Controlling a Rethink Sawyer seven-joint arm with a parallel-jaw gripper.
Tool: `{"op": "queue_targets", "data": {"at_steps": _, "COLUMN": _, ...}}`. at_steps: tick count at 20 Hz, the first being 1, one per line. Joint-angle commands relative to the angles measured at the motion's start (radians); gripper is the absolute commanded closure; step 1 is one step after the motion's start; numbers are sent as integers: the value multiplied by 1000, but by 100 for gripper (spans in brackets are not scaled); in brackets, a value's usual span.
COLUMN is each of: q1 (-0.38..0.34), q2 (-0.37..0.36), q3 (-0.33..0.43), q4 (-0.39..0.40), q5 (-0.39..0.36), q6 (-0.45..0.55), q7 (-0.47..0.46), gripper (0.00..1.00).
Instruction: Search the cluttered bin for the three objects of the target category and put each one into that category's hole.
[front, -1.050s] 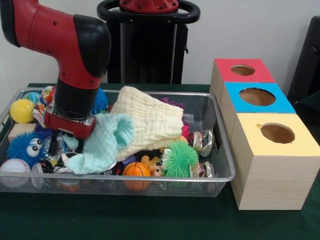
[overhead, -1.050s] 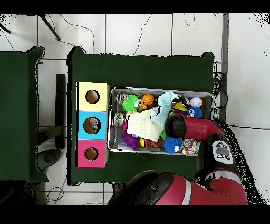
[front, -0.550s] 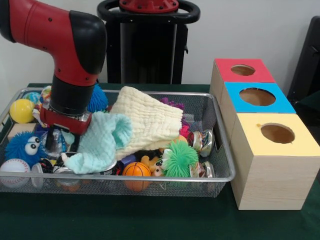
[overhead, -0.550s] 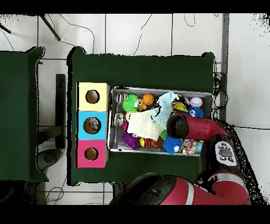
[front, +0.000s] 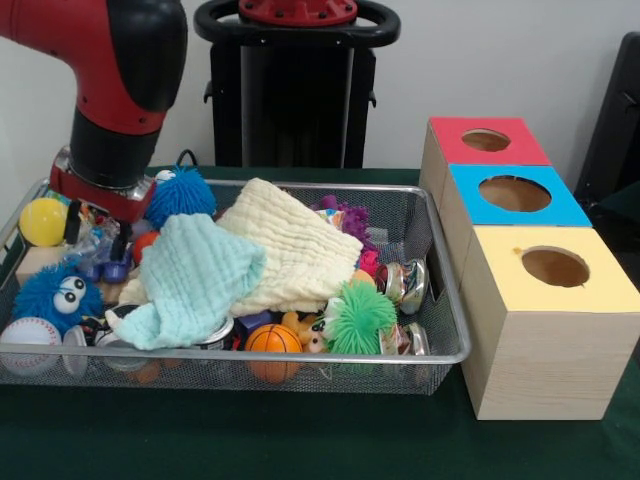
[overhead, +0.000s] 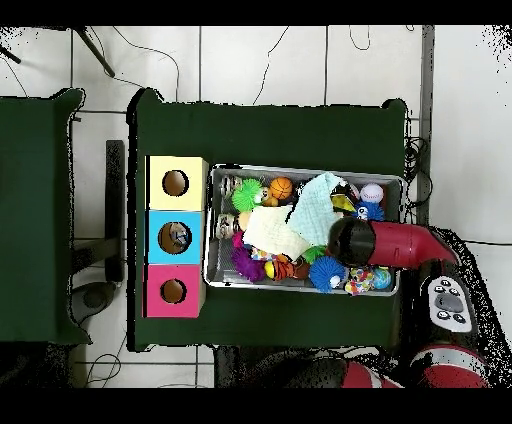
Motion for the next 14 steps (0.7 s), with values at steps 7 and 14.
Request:
{"op": "queue_targets", "data": {"at_steps": 7, "q1": -60, "q2": 61, "q3": 76, "q4": 25, "q5": -119, "q6": 83, "q7": -170, "gripper": 0}}
{"op": "queue_targets", "data": {"at_steps": 14, "q1": -77, "q2": 94, "q3": 95, "q4": 3, "q5": -131, "q6": 60, "q7": -167, "gripper": 0}}
